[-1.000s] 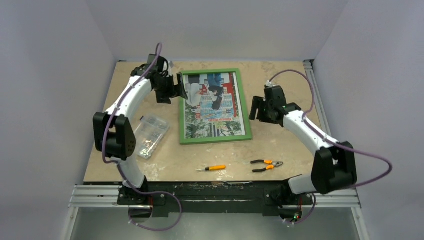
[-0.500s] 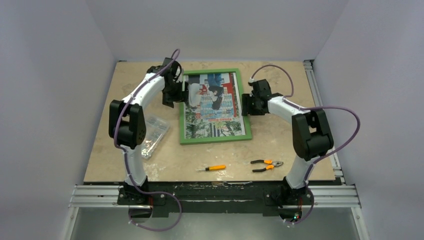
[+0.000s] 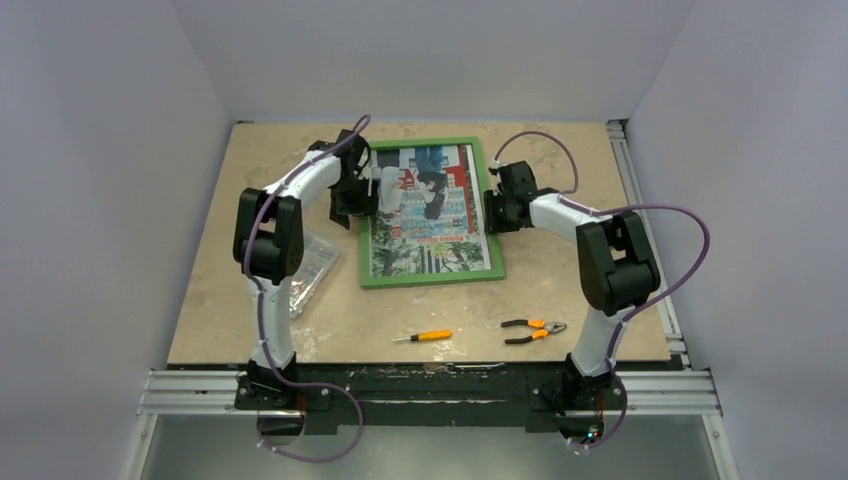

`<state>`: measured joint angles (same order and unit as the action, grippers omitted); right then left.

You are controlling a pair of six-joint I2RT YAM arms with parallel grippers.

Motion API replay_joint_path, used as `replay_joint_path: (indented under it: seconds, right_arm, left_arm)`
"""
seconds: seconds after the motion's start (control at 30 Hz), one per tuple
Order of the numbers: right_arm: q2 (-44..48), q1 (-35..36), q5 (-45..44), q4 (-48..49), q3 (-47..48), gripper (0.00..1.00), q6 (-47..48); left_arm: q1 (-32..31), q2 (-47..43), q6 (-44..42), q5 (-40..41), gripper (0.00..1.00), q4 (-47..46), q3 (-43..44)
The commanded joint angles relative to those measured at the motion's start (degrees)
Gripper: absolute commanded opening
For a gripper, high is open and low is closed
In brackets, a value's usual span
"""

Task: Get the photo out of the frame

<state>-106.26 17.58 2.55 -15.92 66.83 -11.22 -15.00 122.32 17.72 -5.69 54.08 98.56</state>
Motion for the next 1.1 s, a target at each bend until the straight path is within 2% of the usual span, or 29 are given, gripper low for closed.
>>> replay_joint_path:
  seconds: [0.0, 0.13, 0.27, 0.4, 0.6, 0.77, 0.93, 1.07]
  right_arm:
    - [-0.8, 0.3, -1.4, 0.4, 1.3, 0.27, 1.8]
    - [-0.2, 1.0, -2.2, 0.2, 1.5, 0.23, 2.1]
    - [-0.6, 2.7, -4.9, -3.1, 4.9, 0.09, 2.3]
    - [-0.7, 4.4, -10.1, -7.9, 9.4, 0.0, 2.5]
    - [1.3, 5.0, -12.7, -11.6, 12.5, 0.0, 1.4]
    - [3.9, 5.0, -13.3, -13.4, 13.4, 0.0, 0.4]
    - [7.2, 4.5, -22.5, -16.4, 13.4, 0.0, -1.3]
    - [10.5, 3.3, -29.3, -15.1, 10.6, 0.0, -3.0]
  left_arm:
    - [-0.2, 1.1, -1.4, -0.4, 0.63, -0.7, 1.6]
    - [-0.4, 0.0, -1.5, -1.8, 0.45, -1.6, 1.0]
    - [-0.6, -1.1, -2.1, -3.5, 0.21, -2.1, 1.1]
    - [-0.5, -4.2, -2.3, -3.0, 0.06, -2.2, 1.2]
    - [-0.5, -9.6, -1.7, -5.0, 0.0, -3.0, 0.4]
    - [-0.7, -15.6, 0.3, -8.4, 0.0, -6.0, -2.4]
    - [-2.6, -16.9, 4.9, -13.1, 0.0, -9.4, -3.7]
    - [-6.1, -15.7, 10.0, -14.9, 0.0, -13.9, -3.4]
